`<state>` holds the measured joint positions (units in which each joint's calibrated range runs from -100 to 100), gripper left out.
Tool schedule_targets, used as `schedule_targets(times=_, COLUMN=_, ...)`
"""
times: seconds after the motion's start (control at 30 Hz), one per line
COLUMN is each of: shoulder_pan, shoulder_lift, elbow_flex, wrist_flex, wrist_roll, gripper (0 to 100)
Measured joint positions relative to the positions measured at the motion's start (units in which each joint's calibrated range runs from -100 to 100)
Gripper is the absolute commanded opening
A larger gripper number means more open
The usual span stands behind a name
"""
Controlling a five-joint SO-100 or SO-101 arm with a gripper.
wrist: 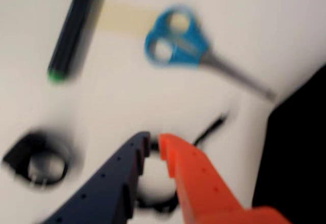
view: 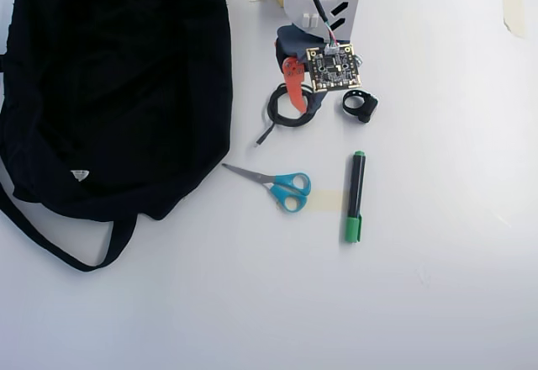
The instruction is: Put the cable into the black bag
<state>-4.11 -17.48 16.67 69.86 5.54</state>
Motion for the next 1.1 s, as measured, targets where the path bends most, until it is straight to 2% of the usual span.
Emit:
schedule_targets(times=0.27, shoulder_pan=0.07, shoulder_lift=-0.17, elbow_flex=0.0, wrist_flex=13.14, wrist_roll=-0.1, gripper=3)
schedule_targets(times=0.57, shoulder_pan=0.07, shoulder_lift=-0.17, elbow_flex=0.0, wrist_flex=17.0, wrist_roll=0.2, gripper=4)
schedule_targets(times=0.63, shoulder_pan=0.07, shoulder_lift=-0.17, elbow_flex=0.0, wrist_flex=17.0, wrist_roll=1.22, gripper=8)
schedule_targets(times=0.9, shoulder_pan=0.07, shoulder_lift=-0.17, elbow_flex=1.57, wrist_flex=17.43, wrist_roll=3.13, gripper=38)
schedule_targets(times=1.0, shoulder_pan=1.1, shoulder_lift=-0.17, elbow_flex=2.44, wrist_flex=17.69, wrist_roll=3.42, gripper=45)
schedule_targets(times=1.1, shoulder_pan=1.84, shoulder_lift=-0.17, elbow_flex=2.99, wrist_flex=17.78, wrist_roll=3.42, gripper=47)
